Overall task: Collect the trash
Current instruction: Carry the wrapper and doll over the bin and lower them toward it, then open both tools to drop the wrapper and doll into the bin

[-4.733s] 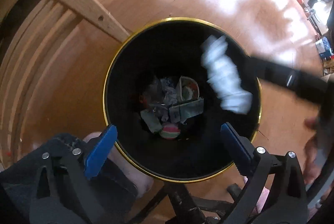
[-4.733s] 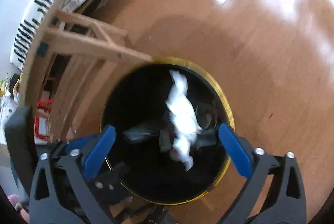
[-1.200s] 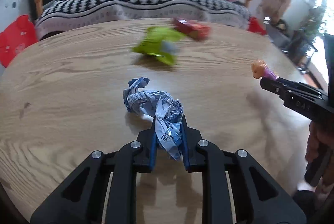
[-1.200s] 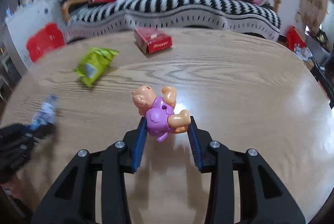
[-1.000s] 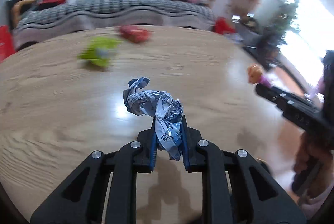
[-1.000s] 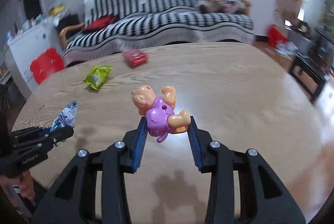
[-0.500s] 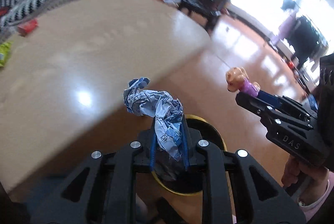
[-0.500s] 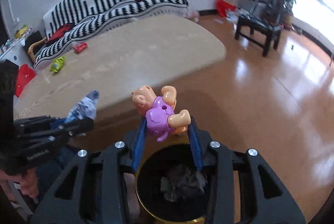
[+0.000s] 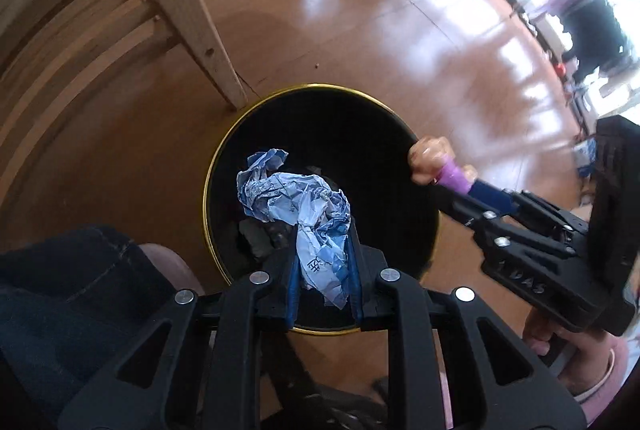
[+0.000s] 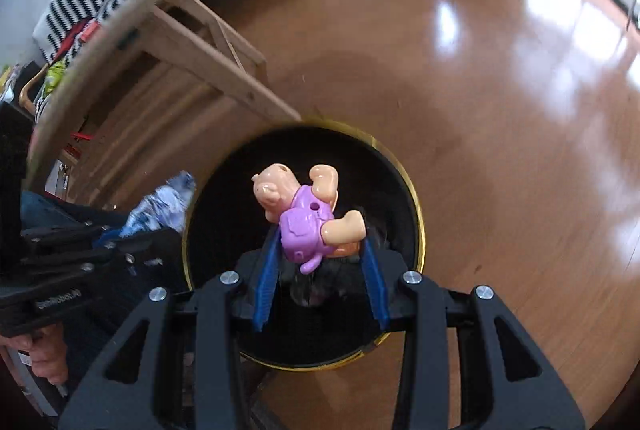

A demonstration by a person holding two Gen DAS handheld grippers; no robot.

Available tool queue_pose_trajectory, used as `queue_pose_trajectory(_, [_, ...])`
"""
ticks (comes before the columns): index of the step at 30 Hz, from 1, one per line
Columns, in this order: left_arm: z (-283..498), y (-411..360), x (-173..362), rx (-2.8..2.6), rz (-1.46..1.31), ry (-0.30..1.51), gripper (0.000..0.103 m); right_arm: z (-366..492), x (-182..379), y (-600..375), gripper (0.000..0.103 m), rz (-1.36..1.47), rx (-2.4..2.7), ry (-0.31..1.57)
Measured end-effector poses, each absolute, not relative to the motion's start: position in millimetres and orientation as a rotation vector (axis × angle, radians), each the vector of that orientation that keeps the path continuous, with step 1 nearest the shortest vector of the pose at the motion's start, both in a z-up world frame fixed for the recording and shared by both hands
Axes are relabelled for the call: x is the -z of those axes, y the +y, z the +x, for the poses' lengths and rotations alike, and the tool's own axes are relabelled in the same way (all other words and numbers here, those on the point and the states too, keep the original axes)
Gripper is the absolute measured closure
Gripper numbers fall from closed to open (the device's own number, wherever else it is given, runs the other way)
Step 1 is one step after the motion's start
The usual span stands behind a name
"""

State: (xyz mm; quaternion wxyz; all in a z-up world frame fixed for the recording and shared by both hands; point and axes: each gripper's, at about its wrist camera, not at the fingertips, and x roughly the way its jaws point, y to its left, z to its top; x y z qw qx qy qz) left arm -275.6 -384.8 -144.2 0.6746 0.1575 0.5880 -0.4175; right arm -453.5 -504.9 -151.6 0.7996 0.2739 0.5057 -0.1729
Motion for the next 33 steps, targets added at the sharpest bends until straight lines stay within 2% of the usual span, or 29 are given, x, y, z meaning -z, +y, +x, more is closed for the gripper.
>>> queue_pose_trajectory(2, [-281.5, -393.6, 149.2, 0.947, 0.431, 1.283, 0.084, -454.6, 160.7, -502.6, 0.064, 0.602, 0.371, 1.102])
queue_pose_trajectory(5, [-281.5, -401.8, 166.8, 0.930, 0.496, 1.320, 0.084, -454.5, 164.0, -500.2, 0.064, 0.601, 0.373, 1.111])
queue_pose_trajectory(28, [-269.3, -390.0, 169.1, 0.903, 0.468, 1.343, 0.082, -434.9, 160.1, -491.8, 0.064, 0.545, 0.369, 1.154])
queue_pose_trajectory(29, [-268.6, -389.5, 168.2, 0.896, 0.460, 1.345, 0.072, -433.9, 160.8, -491.5, 0.063, 0.539, 0.373, 1.162])
queue_pose_trajectory(30, [-267.7, -388.5, 167.8, 0.894, 0.445, 1.344, 0.044, -433.1, 159.6, -491.3, 0.054, 0.530, 0.375, 1.161])
queue_pose_trajectory(31, [-266.7, -386.6, 164.1, 0.886, 0.424, 1.320, 0.027, -433.0, 158.8, -491.1, 0.044, 0.520, 0.380, 1.159])
queue_pose_trajectory(32, [-265.8, -384.6, 159.0, 0.877, 0.405, 1.286, 0.010, -432.5, 157.0, -490.1, 0.023, 0.503, 0.385, 1.153])
queue_pose_trajectory(33, [-264.6, -381.6, 152.6, 0.871, 0.377, 1.248, 0.010, -430.8, 153.8, -488.2, 0.016, 0.480, 0.383, 1.150])
